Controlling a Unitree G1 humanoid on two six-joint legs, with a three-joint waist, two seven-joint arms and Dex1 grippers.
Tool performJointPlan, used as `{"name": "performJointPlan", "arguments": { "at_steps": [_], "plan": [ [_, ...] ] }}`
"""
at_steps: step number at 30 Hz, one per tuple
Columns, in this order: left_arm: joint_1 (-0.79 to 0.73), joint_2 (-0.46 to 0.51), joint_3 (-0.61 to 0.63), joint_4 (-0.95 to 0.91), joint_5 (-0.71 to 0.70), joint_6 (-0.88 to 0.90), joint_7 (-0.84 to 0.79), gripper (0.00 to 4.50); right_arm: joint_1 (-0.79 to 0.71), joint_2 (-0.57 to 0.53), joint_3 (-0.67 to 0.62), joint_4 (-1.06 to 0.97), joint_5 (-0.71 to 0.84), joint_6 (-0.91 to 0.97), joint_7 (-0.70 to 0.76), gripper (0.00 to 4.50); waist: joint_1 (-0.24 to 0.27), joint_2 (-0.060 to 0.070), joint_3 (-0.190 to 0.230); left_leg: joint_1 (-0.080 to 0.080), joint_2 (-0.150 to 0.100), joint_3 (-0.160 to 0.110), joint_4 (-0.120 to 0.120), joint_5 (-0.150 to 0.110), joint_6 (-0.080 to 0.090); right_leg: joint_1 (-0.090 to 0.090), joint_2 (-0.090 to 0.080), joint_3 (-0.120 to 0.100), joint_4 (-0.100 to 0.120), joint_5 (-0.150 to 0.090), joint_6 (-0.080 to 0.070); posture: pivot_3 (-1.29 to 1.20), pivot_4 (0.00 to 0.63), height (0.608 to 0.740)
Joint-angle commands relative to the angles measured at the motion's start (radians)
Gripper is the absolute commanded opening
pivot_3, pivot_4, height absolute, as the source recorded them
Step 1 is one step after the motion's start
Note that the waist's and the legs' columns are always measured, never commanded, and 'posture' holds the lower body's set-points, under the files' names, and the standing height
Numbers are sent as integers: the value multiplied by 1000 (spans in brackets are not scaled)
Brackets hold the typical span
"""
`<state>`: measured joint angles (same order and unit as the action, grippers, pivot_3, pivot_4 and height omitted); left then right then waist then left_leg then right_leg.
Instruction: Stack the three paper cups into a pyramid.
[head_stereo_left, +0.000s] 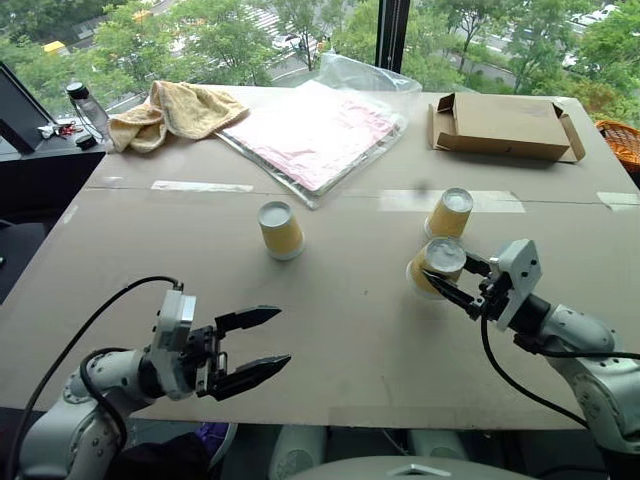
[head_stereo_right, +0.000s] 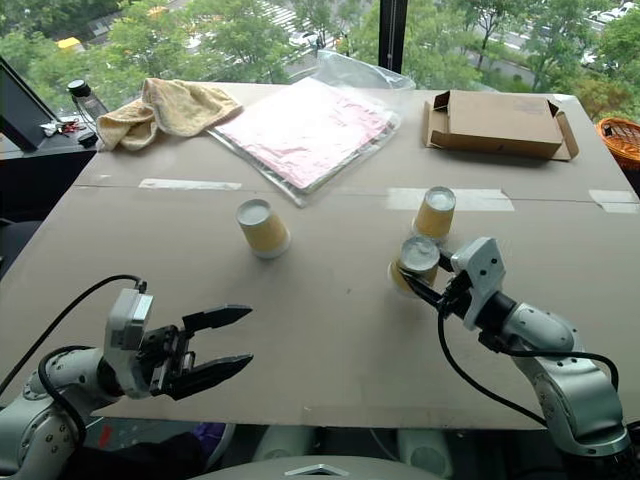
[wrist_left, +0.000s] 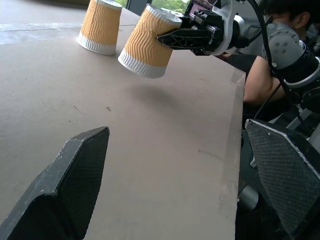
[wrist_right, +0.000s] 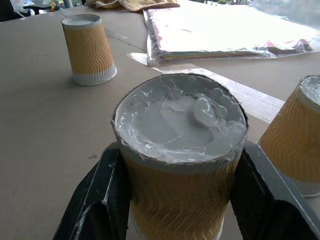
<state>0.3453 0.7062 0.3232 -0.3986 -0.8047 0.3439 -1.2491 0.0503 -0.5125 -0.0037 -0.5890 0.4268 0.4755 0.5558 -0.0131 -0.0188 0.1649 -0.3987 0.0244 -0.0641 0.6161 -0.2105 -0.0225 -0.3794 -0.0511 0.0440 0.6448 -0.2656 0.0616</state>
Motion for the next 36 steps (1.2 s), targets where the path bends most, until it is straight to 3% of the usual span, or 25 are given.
{"name": "performJointPlan", "arguments": {
  "at_steps": [1, 20, 21, 25, 31, 36],
  "plan": [
    [20, -5, 38, 5, 15, -46, -16, 4500, -27, 11, 10, 5, -17, -32, 1, 1973, -1, 0, 0, 0, 0, 0, 0, 0, 0, 0, 0, 0, 0, 0, 0, 0, 150, 740],
    [-12, -17, 87, -2, -45, -49, -29, 4500, -153, 29, 102, 126, -55, -10, 69, 1973, -1, 0, 0, 0, 0, 0, 0, 0, 0, 0, 0, 0, 0, 0, 0, 0, 150, 740],
    [-17, -18, 83, -7, -47, -47, -25, 4500, -155, 22, 98, 136, -57, -13, 81, 2912, -1, 0, 0, 0, 0, 0, 0, 0, 0, 0, 0, 0, 0, 0, 0, 0, 150, 740],
    [-37, -37, 68, -7, -37, -35, 24, 4500, -136, -11, 68, 136, -87, -82, 99, 4489, -1, 0, 0, 1, 0, 0, 0, 0, 0, 0, 0, 0, 0, 0, 0, 0, 150, 740],
    [-119, -90, 68, 89, 46, -44, 195, 4500, -18, -50, -41, 13, 12, -138, 178, 4489, 2, 0, 0, 0, 0, 0, 0, 0, 0, 0, 0, 0, 0, 1, 1, 0, 150, 740],
    [-263, -53, 36, 289, 186, -110, 221, 4500, 143, -101, -174, -80, 101, -223, 280, 4489, 2, -2, 0, 1, 0, -1, 0, 0, 0, 1, 1, -1, 0, 0, 1, 0, 150, 740]
  ]
}}
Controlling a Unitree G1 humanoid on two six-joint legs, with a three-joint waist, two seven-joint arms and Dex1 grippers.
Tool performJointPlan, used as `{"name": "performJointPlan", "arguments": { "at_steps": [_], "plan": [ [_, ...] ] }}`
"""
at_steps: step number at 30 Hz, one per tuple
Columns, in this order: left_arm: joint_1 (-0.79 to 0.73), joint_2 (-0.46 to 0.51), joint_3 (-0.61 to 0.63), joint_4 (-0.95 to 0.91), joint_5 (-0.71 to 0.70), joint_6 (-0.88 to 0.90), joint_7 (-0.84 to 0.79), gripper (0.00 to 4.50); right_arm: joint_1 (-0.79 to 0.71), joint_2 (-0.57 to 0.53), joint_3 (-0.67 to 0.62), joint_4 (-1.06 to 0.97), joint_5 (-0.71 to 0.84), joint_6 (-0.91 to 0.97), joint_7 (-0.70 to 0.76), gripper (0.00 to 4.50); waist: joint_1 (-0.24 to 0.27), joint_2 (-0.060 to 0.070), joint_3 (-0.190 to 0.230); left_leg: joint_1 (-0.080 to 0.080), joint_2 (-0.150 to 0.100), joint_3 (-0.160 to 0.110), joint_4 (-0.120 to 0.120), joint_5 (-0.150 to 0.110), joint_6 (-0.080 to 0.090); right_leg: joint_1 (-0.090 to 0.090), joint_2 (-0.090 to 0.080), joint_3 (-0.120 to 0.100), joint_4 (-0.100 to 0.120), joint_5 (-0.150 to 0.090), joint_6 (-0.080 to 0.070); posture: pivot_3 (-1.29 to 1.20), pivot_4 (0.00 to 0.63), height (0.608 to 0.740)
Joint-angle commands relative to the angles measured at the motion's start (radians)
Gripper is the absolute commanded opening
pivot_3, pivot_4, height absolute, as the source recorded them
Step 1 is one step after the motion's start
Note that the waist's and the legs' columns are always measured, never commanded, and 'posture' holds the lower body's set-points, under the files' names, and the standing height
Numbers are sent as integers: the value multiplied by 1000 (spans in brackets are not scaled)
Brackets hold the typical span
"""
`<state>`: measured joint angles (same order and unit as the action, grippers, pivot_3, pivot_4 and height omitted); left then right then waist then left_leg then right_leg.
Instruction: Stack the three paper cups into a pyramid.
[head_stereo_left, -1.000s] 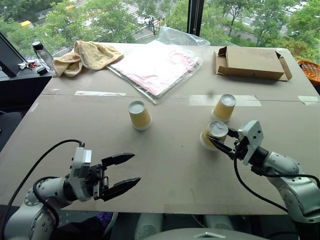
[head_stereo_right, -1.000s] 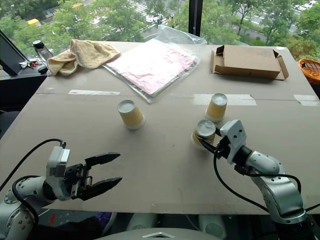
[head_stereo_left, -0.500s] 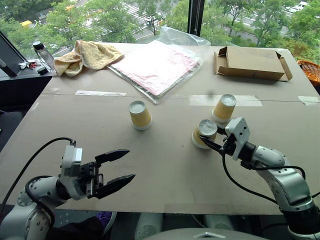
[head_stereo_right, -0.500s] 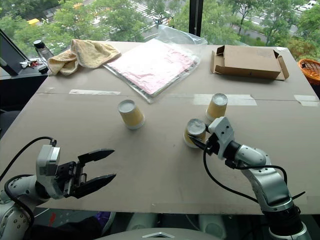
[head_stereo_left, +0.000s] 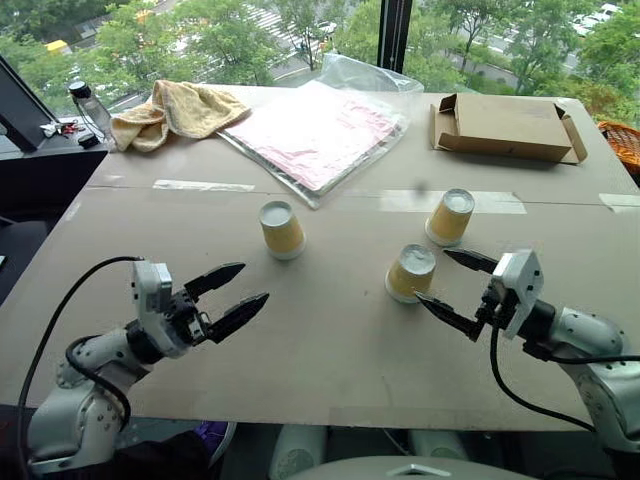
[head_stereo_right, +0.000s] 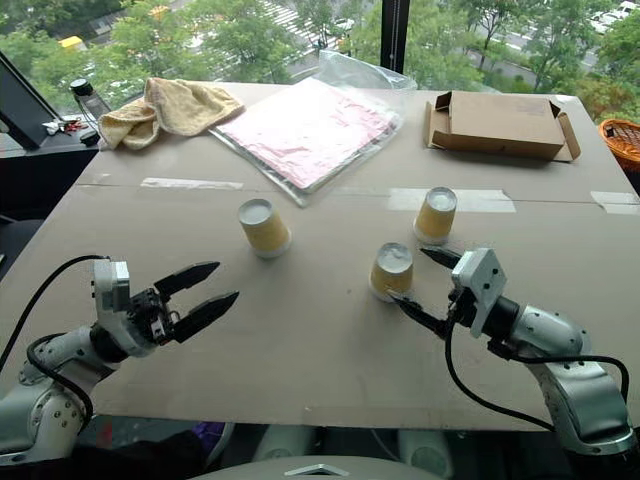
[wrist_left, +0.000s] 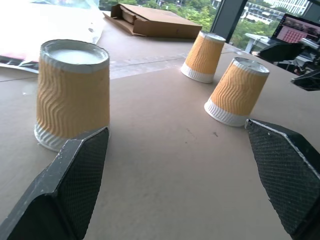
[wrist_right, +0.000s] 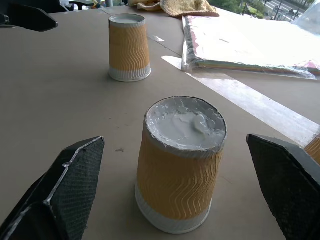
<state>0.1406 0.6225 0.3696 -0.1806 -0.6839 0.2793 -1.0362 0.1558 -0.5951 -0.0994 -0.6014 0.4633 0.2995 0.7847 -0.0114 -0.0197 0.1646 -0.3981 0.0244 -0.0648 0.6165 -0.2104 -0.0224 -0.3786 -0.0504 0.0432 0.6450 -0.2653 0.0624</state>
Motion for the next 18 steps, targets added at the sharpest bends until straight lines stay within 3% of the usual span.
{"name": "performJointPlan", "arguments": {
  "at_steps": [1, 16, 18],
  "plan": [
    [-101, 39, -21, 111, 73, -40, 1, 4500, 61, -24, -98, -84, 84, -52, 61, 4489, 0, -1, 0, 0, 0, 0, 0, 0, 0, 0, 0, 0, 0, 0, 0, 0, 150, 740],
    [-578, -21, -203, 540, 247, -140, -33, 4500, 253, -8, -146, -241, 73, -60, -39, 4489, -2, -4, -1, 0, -1, 0, 1, 0, 0, 0, 0, 0, 1, 2, 4, 0, 150, 740],
    [-607, -36, -223, 568, 261, -138, -41, 3989, 269, -5, -151, -256, 68, -62, -53, 4500, -1, -4, -1, 0, -1, 0, 1, 0, 0, 0, 0, 0, 1, 2, 4, 0, 150, 740]
  ]
}}
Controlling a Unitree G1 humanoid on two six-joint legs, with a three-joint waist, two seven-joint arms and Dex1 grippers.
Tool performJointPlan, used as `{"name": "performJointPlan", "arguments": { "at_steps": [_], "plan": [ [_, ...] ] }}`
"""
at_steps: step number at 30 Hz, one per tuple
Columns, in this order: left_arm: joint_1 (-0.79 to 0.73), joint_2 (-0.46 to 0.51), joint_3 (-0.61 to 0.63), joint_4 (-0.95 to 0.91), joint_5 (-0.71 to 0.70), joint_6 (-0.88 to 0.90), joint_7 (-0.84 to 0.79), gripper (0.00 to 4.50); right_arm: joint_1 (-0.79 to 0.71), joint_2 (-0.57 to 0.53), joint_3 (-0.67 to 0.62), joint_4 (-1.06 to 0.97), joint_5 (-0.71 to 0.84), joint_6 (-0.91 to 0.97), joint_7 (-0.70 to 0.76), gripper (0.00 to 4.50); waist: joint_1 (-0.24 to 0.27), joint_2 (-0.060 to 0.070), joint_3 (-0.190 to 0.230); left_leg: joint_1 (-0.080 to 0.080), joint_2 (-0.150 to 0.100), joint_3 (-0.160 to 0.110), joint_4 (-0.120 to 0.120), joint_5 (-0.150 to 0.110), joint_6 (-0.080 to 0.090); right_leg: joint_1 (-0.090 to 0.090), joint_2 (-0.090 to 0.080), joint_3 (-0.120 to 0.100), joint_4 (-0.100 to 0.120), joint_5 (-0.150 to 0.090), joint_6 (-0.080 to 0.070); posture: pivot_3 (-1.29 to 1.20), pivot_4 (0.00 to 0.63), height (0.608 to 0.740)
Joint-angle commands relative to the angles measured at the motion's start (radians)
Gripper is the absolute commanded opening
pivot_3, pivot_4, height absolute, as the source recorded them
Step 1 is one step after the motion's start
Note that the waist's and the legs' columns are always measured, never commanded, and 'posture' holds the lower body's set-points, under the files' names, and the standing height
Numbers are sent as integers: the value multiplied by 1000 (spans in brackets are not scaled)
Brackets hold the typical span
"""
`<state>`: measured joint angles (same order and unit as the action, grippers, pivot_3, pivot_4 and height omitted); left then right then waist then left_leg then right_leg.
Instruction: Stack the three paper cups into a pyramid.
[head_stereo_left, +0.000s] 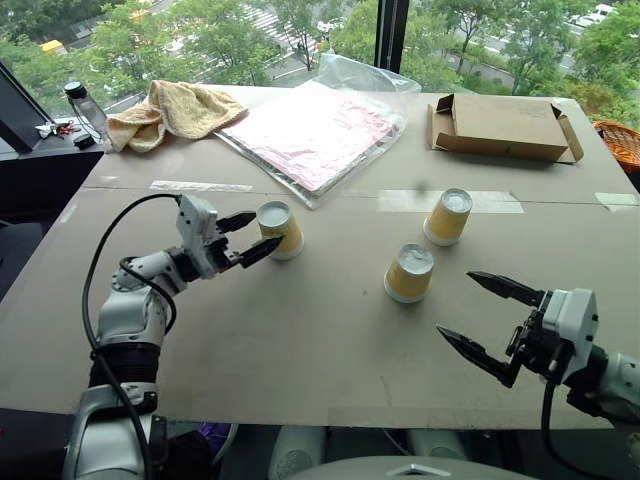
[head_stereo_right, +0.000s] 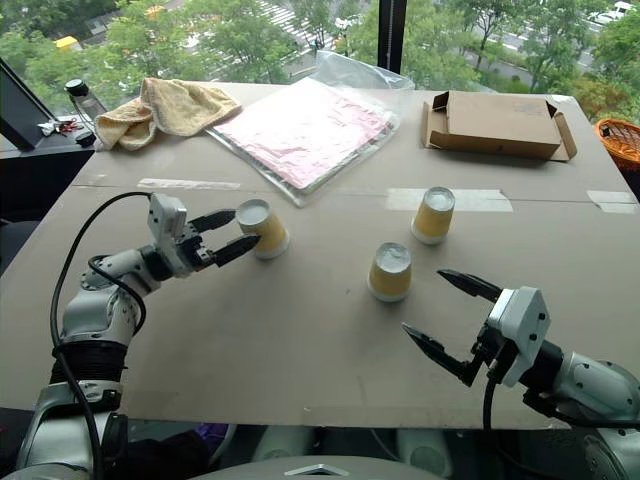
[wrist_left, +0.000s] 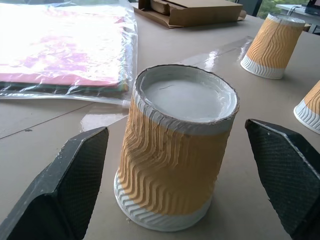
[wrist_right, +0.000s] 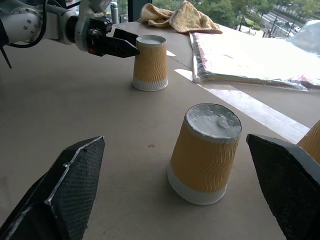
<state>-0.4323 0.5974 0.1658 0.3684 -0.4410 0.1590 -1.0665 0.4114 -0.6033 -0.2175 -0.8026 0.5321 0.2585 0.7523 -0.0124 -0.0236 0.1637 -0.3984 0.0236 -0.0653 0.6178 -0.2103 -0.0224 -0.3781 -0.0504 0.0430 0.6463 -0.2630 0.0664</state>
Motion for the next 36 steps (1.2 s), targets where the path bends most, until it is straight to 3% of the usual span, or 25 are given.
{"name": "performJointPlan", "arguments": {
  "at_steps": [1, 2, 3, 5, 11, 14, 23, 36],
  "plan": [
    [-40, -17, -32, 26, 27, -26, -22, 3676, 24, 4, -38, -64, 1, -21, -25, 4500, 0, 0, 0, 0, 0, 0, 0, 0, 0, 0, 0, 0, 0, 0, 0, 0, 150, 740],
    [-44, -21, -40, 31, 35, -32, -26, 3465, 34, 5, -43, -72, 3, -21, -29, 4500, -1, 0, 0, 0, 0, 0, 0, 0, 0, 0, 0, 0, 0, 0, 0, 0, 150, 740],
    [-46, -25, -43, 35, 39, -37, -27, 2856, 46, 7, -47, -81, 4, -21, -34, 4500, -1, 0, 0, 0, 0, 0, 0, 0, 0, 0, 0, 0, 0, 0, 0, 0, 150, 740],
    [-51, -30, -51, 32, 45, -60, -45, 2352, 79, 12, -61, -94, 3, -27, -37, 4500, -1, 0, 0, 0, 0, 0, 0, 0, 0, 0, 0, 0, 0, 0, 0, 0, 150, 740],
    [-58, -5, -87, -85, -77, 91, -250, 2352, 108, 57, -51, -118, 11, -33, -83, 4500, -1, 0, 0, 0, 0, 0, 0, 0, 0, 0, 0, 0, 1, 0, 0, 0, 150, 740],
    [-69, -5, -135, -116, -72, 119, -318, 2352, 141, 74, -55, -135, 14, -45, -83, 4500, 1, 0, 0, 0, 0, 0, 0, 0, 0, 0, 0, 0, 1, 0, 0, 0, 150, 740],
    [-122, -98, -233, -109, -3, 51, -323, 2352, 263, 74, -92, -148, 14, -181, 20, 4500, 0, -1, 0, 0, 0, 0, 1, 0, 0, 0, 0, 0, 1, 0, 0, 0, 150, 740],
    [-139, -155, -263, -47, 68, -66, -328, 2352, 282, 95, -78, -84, 87, -267, 103, 4500, 0, 0, 0, 0, 0, 0, 2, 0, 0, 0, 0, 0, 1, 0, 0, 0, 150, 740]
  ]
}}
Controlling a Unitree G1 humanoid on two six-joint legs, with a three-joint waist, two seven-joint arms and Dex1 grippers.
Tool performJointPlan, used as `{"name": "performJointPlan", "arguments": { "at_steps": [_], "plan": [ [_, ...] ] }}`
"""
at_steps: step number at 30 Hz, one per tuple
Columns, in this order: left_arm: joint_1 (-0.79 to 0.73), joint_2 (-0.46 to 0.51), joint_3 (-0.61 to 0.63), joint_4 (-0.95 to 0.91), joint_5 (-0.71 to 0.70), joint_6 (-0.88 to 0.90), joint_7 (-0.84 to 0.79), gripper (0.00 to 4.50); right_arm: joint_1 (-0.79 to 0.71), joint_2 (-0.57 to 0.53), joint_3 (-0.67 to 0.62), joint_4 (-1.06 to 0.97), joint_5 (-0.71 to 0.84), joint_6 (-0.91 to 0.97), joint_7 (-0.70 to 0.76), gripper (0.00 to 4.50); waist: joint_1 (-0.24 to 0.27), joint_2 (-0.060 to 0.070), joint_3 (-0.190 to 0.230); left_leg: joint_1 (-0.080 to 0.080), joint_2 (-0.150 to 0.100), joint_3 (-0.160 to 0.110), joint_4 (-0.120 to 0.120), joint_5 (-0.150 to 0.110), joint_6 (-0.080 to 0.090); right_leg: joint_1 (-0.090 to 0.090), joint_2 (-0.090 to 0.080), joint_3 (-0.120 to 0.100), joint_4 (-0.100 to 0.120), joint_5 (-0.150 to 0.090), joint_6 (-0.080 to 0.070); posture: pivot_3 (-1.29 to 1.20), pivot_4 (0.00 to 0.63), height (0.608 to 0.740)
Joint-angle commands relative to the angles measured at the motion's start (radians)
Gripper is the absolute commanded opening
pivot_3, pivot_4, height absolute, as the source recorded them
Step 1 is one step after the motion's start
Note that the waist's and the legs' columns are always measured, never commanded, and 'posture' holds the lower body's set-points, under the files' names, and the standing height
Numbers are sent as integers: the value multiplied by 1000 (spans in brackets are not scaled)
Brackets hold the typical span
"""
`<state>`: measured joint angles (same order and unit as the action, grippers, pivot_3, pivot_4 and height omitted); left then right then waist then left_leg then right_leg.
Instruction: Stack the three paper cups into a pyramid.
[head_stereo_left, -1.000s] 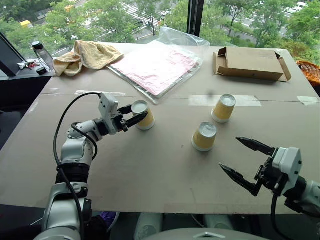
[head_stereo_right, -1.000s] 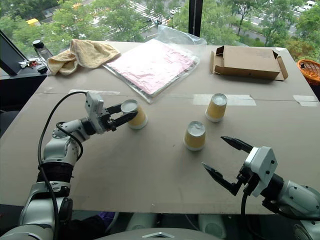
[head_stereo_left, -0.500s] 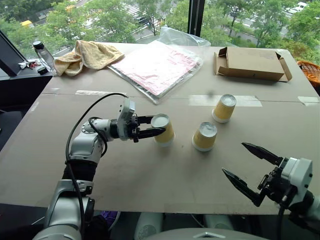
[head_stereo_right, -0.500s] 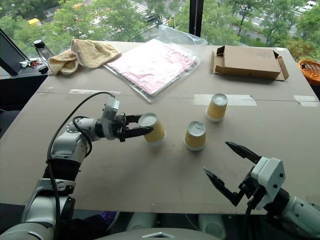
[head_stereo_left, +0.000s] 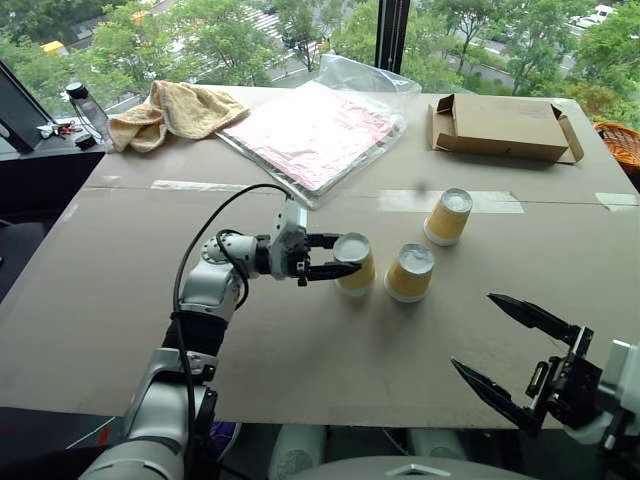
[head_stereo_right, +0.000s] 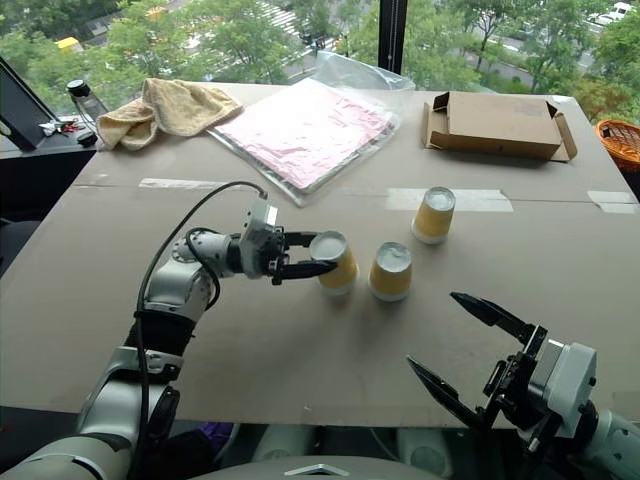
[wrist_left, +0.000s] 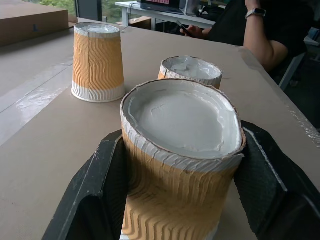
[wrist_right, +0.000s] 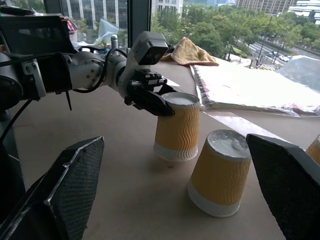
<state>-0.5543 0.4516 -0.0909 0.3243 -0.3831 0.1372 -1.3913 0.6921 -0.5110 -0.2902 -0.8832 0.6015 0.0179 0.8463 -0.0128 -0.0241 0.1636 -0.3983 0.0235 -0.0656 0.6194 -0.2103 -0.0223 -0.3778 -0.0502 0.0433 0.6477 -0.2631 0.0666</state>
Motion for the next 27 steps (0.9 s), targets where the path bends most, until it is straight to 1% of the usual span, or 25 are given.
{"name": "performJointPlan", "arguments": {
  "at_steps": [1, 6, 14, 18, 20, 21, 22, 23, 27],
  "plan": [
    [-16, -14, -8, 0, 15, -52, -2, 2352, 1, 4, -5, -1, 17, -27, 7, 4500, 0, 0, 0, 0, 0, 0, 0, 0, 0, 0, 0, 0, 0, 0, 0, 0, 150, 740],
    [-19, -61, -30, 31, 54, -103, 25, 2352, 16, -4, -15, 18, 3, -30, 13, 4500, 2, 0, 0, 0, 0, 0, 0, 0, 0, 0, 0, 0, 0, 0, 0, 0, 150, 740],
    [-17, -84, -43, 76, 79, -151, 35, 2352, 33, -4, -27, 28, -9, -37, 10, 4500, 2, 0, 0, 0, 0, 0, 1, 0, 0, 1, 0, 0, 0, 0, 0, 0, 150, 740],
    [-13, -88, -45, 84, 71, -157, 12, 2352, 43, 0, -26, 24, -16, -42, 1, 4500, 3, 0, -1, 1, 0, 0, 2, 0, 0, 1, 0, 0, 0, 0, 0, 0, 150, 740],
    [-12, -89, -39, 82, 59, -145, 8, 3359, 49, 2, -26, 20, -17, -43, -4, 4500, 3, 0, -1, 0, 0, 0, 2, 0, 0, 1, 0, 0, 0, 0, 0, 0, 150, 740],
    [-12, -89, -38, 80, 58, -142, 8, 3608, 51, 2, -26, 18, -17, -44, -5, 4500, 2, 0, -1, 0, 0, 0, 2, 0, 0, 1, 0, 0, 0, 0, 0, 0, 150, 740],
    [-11, -88, -38, 77, 60, -141, 10, 4101, 54, 2, -27, 16, -17, -44, -7, 4500, 2, 0, -1, 0, 0, 0, 2, 0, 0, 1, 0, 0, 0, 0, 0, 0, 150, 740],
    [-8, -89, -37, 72, 56, -129, 11, 4453, 57, 3, -26, 13, -17, -44, -8, 4500, 1, 0, -1, 0, 0, 0, 2, 0, 0, 1, 0, 0, 0, 0, 0, 0, 150, 740],
    [6, -90, -32, 58, 52, -132, 15, 4453, 57, 0, -26, 9, -14, -40, -14, 4500, 1, 0, -1, 0, 0, 0, 2, 0, 0, 1, 0, 0, 0, 0, 0, 0, 150, 740]
  ]
}}
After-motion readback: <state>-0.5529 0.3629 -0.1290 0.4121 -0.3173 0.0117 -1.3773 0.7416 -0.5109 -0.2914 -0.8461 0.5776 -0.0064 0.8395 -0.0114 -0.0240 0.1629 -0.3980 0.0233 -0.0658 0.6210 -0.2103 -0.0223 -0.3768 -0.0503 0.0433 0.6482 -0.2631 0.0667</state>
